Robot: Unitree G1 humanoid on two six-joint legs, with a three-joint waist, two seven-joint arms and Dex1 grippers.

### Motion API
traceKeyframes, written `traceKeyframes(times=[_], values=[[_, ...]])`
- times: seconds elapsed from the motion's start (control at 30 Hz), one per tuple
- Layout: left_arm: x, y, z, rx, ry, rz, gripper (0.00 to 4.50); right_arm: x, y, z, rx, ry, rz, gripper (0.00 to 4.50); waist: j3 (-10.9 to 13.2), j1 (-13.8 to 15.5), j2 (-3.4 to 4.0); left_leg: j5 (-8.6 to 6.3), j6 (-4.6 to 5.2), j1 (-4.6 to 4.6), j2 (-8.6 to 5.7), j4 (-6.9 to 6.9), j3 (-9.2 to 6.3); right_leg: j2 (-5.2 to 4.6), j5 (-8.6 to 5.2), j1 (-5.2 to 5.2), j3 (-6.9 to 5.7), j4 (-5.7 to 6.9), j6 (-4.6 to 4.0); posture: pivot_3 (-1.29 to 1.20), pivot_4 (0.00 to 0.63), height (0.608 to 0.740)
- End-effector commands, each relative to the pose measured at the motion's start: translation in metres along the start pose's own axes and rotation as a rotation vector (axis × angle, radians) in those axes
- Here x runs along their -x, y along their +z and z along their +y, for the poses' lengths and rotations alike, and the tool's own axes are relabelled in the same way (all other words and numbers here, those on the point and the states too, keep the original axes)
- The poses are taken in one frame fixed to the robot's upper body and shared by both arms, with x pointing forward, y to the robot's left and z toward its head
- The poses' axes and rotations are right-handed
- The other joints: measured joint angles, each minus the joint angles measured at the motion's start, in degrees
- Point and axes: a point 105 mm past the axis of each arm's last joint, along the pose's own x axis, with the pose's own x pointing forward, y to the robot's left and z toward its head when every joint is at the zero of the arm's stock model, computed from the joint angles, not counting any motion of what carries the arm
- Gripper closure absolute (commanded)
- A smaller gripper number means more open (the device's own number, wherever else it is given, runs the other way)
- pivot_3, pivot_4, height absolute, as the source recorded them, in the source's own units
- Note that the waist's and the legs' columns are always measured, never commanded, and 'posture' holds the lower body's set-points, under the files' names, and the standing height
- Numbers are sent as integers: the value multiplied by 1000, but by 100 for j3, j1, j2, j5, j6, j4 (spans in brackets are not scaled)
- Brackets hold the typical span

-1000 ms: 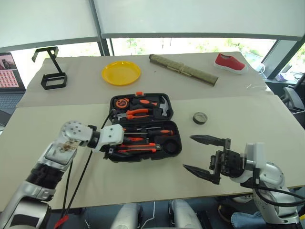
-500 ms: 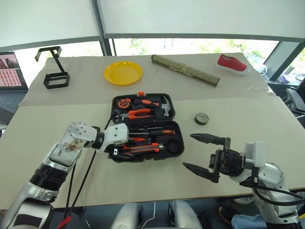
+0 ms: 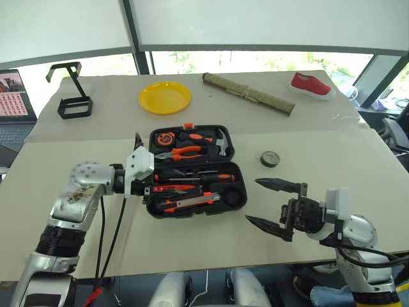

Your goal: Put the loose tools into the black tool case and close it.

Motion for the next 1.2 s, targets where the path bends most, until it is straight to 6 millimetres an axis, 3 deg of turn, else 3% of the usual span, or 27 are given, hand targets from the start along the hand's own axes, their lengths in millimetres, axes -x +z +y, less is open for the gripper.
traceKeyframes(times=[0.03,0.1,0.47,0.7,0.83,1.03,1.2], values=[[-7,-7,-3,-58,-3,8,3832,-4,8,-2,47,-2,-28,0,0,8,0,0,0,-1,0,0,0,0,0,0,0,1,0,0,150,740],[-10,-15,-3,-56,-2,32,4442,-5,8,-2,48,-4,-30,0,0,17,0,0,-1,-2,-1,0,0,0,0,0,-1,1,0,0,150,740],[-14,-54,0,24,60,163,4442,-7,8,0,43,-9,-36,0,-3,24,3,1,-1,15,-2,0,0,-2,1,15,0,2,0,0,150,740],[-15,-92,-22,316,47,321,4442,-8,7,1,32,-15,-43,0,-19,9,24,-1,2,112,6,-9,-2,0,-10,118,-3,-9,14,0,150,740],[-16,-98,-31,426,36,346,4442,-8,7,2,25,-18,-45,0,-53,-13,68,-6,6,179,14,-22,-4,-6,-69,192,0,-17,66,0,150,740],[-11,-109,-41,479,23,405,4442,-8,6,2,17,-24,-50,0,-93,-41,118,-9,6,186,15,-33,-5,-13,-78,196,1,-16,68,0,150,740],[-9,-105,-20,328,129,339,4442,-9,6,3,12,-29,-54,0,-105,-39,127,-9,6,189,16,-35,-10,-30,-81,197,1,-13,65,0,150,740]])
